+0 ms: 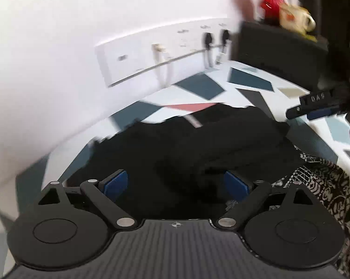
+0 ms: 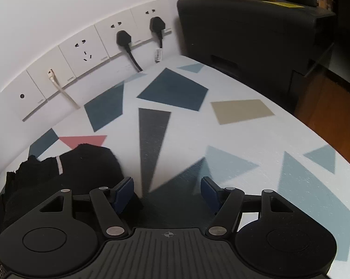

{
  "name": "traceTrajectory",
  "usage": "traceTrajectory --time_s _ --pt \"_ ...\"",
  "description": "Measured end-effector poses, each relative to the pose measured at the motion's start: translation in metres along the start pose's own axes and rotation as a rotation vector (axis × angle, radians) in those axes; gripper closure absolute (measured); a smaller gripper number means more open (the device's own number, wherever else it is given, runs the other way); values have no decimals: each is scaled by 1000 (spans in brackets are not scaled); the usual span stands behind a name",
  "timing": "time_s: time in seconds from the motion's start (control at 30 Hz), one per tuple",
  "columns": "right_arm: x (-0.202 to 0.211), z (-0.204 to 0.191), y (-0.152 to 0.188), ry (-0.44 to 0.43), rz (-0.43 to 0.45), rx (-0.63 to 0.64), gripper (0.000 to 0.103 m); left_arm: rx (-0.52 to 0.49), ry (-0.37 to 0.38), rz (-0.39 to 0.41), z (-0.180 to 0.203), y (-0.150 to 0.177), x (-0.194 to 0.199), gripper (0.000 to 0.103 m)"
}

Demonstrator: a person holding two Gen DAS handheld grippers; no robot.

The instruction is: Fold clothes

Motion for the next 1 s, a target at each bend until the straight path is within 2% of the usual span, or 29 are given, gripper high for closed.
traceTrajectory --time_s 0.03,0.07,0.1,0.17,0.2,0.3,0.37,0.43,0.5,0.57,0.77,0.87,1.0 --pt "1 1 1 -1 3 3 42 7 -4 -16 2 -2 -9 25" --pt "2 2 1 -2 6 7 42 25 1 -31 3 -3 -16 53" --pt "4 3 2 -3 9 10 42 57 9 -40 2 -4 -18 68" --pt "6 5 1 -10 14 7 42 112 11 -30 -2 -6 -16 84" --pt "6 5 0 -15 16 5 42 120 8 -4 -5 -8 -10 85" --pt "9 2 -3 -29 20 0 42 174 -22 76 -22 -9 21 85" --pt "10 -4 -4 -46 20 6 42 238 -62 79 -38 5 34 81" --pt "11 -13 -2 -66 18 22 41 271 -109 9 -50 32 33 68" --pt "11 -23 1 -83 10 41 41 296 -150 -51 -60 57 34 38" --pt "10 -33 5 -98 -1 61 41 278 -154 -43 -60 64 38 36" --pt "12 -58 11 -160 -25 94 42 50 -121 11 -19 32 38 33" --pt "14 -57 10 -167 -26 85 42 -98 -85 31 14 20 31 29" --pt "11 -40 8 -143 -34 45 41 -258 -23 3 52 10 4 29"
Point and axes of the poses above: each gripper's, at about its wrist camera, not at the fingertips, and x roughly against the way its jaws point, z to its right, y to its underside, the point moved 9 cm from there along -x, roughly the way its jaws point, and after that the axes turned 12 degrees about y, right-handed, at the moved point
